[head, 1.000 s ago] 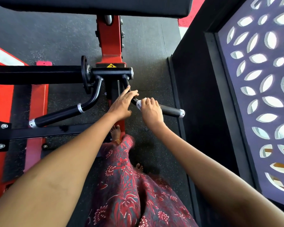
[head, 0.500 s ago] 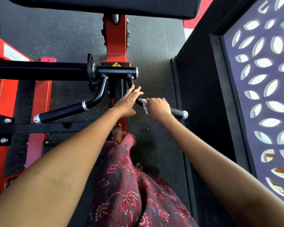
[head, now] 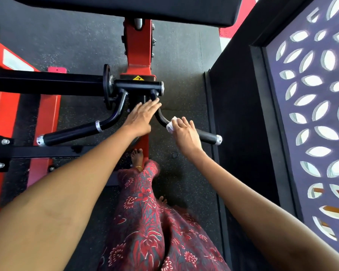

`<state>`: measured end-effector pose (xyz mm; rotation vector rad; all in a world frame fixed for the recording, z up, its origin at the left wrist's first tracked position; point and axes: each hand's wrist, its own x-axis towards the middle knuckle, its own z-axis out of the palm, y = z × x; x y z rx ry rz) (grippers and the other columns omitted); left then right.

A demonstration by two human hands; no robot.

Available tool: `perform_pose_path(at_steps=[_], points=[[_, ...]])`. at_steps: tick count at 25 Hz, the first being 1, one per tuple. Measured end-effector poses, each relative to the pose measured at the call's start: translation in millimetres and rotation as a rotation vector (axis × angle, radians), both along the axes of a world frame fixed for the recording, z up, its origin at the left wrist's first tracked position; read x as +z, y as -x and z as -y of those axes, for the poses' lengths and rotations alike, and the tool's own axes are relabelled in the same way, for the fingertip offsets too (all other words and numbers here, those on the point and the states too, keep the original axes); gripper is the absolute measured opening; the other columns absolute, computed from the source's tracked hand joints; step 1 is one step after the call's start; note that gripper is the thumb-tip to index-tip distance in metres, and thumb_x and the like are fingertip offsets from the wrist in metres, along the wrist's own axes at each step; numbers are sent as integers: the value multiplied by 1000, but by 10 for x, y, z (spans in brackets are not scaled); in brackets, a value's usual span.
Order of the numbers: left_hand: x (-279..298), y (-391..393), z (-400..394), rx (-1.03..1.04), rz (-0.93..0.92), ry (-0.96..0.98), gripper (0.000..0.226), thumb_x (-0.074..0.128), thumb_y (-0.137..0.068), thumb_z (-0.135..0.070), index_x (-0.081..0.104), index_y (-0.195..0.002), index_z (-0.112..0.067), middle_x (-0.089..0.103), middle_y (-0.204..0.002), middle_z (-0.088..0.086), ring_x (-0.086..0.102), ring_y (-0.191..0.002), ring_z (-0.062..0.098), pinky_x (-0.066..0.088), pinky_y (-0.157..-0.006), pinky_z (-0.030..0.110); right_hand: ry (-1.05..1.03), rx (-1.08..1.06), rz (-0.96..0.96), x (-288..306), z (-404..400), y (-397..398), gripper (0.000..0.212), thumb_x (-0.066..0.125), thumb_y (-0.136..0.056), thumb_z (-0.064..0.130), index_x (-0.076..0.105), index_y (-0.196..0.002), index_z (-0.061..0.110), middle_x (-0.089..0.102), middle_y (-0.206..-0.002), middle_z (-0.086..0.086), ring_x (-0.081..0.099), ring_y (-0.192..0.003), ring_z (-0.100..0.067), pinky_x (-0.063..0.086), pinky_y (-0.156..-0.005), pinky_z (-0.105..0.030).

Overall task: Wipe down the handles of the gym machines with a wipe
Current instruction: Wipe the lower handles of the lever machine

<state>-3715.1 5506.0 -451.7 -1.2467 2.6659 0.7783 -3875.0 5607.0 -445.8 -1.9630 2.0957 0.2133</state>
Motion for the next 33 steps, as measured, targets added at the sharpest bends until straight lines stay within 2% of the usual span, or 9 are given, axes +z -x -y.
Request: perform_pose_path(at_steps=[8,13,18,21,23,26,29,31,33], points=[[224,-37,190,21,21,-146,95,48,-74,18,17,-152,-27,8,-158,-14,45,-130,22,36,-101,36,-14,-423,321,303,581,-578,26,38,-98,15,59,-104,0,64,-107,-21,59,-102,-37,45,-83,-40],[217,-6,78,65,60,-159,101,51,-75,14,7,-151,-35,-4,-157,-23,62,-100,25,39,-62,28,11,-9,234,121,187,-145,33,44,-94,7,48,-125,0,58,-123,-17,51,-116,-33,38,-92,-36],[169,131,-32,108,132,-28,96,65,-77,-2,11,-151,-28,-3,-158,-17,62,-107,29,52,-78,38,13,83,408,159,41,177,46,48,-95,7,39,-141,8,41,-145,-10,40,-132,-22,29,-106,-23],[183,197,-89,98,202,13,93,68,-77,-7,14,-151,-26,-6,-159,-12,60,-109,29,50,-82,36,80,42,467,168,25,155,38,48,-90,-4,56,-127,2,54,-132,-16,50,-124,-28,37,-107,-35],[210,210,-110,97,251,3,93,66,-79,-6,11,-152,-29,-9,-159,-13,59,-111,27,50,-83,36,116,50,482,254,28,198,32,47,-83,-8,66,-108,1,67,-108,-18,62,-104,-33,49,-88,-44],[249,236,-103,85,297,-22,92,64,-80,-6,10,-152,-28,-9,-159,-11,57,-114,26,49,-82,35,176,-48,301,397,-23,348,19,49,-86,3,67,-94,5,63,-88,-10,58,-86,-30,45,-65,-34],[283,302,-129,64,313,108,84,69,-79,-16,22,-149,-19,5,-160,0,34,-136,27,26,-112,46,212,-253,89,305,-211,403,19,48,-89,7,65,-98,9,64,-90,-9,57,-86,-28,40,-70,-33],[250,385,-202,6,279,229,71,67,-79,-18,33,-142,-12,18,-157,6,12,-145,28,2,-118,49,166,-281,132,114,-245,220,26,45,-91,8,57,-113,3,61,-104,-13,55,-97,-31,38,-85,-37],[155,446,-313,-68,253,217,69,65,-82,-19,33,-142,-9,21,-156,6,3,-147,26,-2,-117,45,148,-219,249,-21,-147,-8,36,45,-91,6,47,-126,-4,56,-117,-17,49,-110,-35,34,-96,-40]])
